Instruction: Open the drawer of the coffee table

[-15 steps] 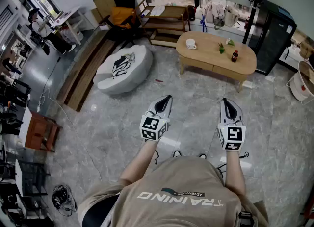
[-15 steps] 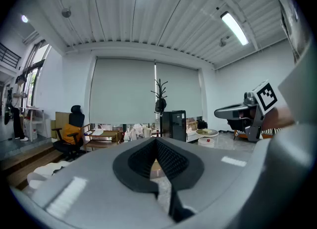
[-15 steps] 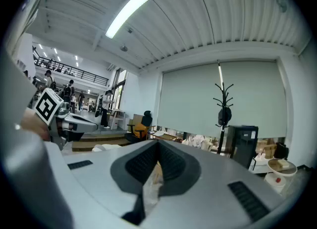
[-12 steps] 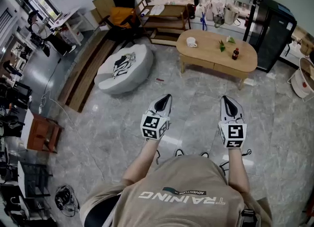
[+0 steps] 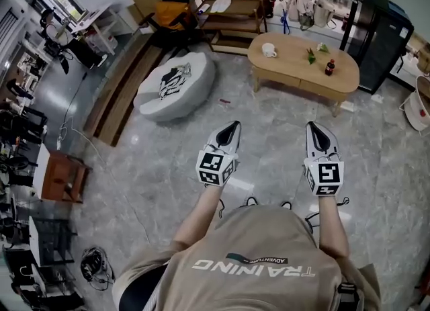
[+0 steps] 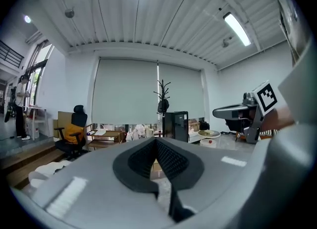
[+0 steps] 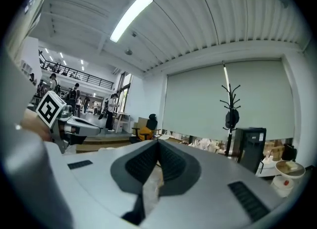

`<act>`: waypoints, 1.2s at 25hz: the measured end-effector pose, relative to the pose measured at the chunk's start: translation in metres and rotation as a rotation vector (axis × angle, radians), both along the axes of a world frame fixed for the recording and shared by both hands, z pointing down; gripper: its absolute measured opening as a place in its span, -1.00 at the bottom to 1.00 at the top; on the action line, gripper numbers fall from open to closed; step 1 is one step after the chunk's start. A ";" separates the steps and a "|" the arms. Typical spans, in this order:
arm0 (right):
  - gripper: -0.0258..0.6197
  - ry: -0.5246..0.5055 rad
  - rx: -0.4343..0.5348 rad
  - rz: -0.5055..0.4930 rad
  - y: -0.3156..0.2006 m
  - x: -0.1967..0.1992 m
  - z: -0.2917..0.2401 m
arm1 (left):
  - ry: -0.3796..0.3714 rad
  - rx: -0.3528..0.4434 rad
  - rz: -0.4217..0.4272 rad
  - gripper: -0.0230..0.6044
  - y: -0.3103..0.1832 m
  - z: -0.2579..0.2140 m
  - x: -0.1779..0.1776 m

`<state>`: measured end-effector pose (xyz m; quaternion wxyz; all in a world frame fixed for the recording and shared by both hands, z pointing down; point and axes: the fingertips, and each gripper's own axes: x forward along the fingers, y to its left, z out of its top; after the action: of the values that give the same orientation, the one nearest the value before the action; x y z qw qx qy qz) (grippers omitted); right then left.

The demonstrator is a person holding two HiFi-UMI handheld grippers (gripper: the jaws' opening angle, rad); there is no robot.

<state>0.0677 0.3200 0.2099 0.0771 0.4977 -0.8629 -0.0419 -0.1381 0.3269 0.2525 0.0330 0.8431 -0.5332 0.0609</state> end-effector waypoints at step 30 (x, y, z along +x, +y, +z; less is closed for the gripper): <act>-0.91 -0.002 -0.061 0.035 -0.094 0.024 0.047 | 0.009 -0.112 0.033 -0.95 -0.093 0.052 0.021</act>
<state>0.0920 0.2256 0.2571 0.0920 0.5100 -0.8551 -0.0138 -0.1176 0.2340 0.3050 0.0815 0.8489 -0.5149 0.0872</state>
